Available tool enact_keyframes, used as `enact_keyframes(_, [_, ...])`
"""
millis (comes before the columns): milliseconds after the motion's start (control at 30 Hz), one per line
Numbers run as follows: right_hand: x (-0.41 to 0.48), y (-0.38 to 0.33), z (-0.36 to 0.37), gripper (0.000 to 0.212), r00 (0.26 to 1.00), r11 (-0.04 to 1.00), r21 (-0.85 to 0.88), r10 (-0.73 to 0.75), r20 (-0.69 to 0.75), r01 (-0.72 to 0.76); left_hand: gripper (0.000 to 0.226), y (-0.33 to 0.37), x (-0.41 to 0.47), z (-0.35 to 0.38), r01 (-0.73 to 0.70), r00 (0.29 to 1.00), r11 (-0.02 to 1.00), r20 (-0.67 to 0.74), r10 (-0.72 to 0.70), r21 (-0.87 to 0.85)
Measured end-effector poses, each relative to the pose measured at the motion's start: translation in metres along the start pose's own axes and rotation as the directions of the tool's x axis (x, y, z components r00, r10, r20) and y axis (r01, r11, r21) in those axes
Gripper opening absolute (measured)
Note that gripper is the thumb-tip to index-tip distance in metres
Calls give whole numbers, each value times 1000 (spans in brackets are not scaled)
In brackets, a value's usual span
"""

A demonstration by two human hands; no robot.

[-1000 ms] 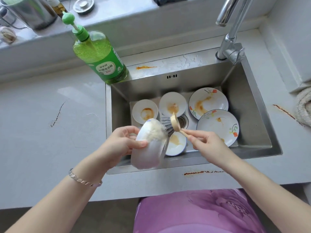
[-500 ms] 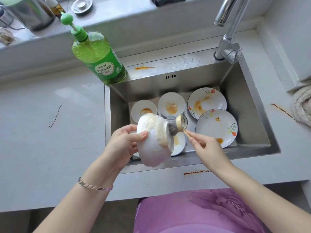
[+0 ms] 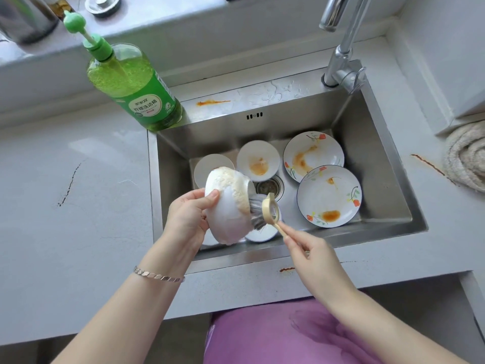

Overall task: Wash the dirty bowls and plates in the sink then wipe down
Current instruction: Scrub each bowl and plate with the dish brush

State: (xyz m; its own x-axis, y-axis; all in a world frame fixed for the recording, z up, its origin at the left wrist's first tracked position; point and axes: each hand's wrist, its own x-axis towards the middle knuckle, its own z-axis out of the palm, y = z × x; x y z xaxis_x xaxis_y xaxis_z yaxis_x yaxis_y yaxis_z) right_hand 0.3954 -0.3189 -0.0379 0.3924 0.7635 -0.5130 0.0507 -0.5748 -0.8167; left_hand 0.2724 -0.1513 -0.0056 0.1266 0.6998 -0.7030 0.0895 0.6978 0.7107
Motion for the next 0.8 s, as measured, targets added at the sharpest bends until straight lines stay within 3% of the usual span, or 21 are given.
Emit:
enact_keyframes(100, [26,6,-12,32,998,1000,-10,23,-55,-24,8,-6,11,5,-53,995,984,89,38,172])
enact_keyframes(200, [43,24,-32,31,990,994,-69,71,-118,-80,20,-22,36,11,-175,973,904,210,98,391])
enact_keyframes(300, [50,45,-49,30,975,987,-78,124,-183,-140,19,-54,67,17,-326,923,704,375,91,632])
enact_keyframes(400, [55,61,-59,30,964,980,-80,162,-210,-182,22,-86,98,20,-396,887,516,461,3,759])
enact_keyframes(533, [66,70,-62,29,967,978,-96,164,-192,-185,20,-114,119,21,-466,852,350,519,-71,813])
enact_keyframes(700, [84,66,-64,28,973,979,-127,134,-190,-160,30,-132,131,12,-524,829,269,556,-57,809])
enact_keyframes(800, [90,59,-59,28,974,981,-121,129,-184,-153,16,-138,136,8,-539,819,187,563,-112,821])
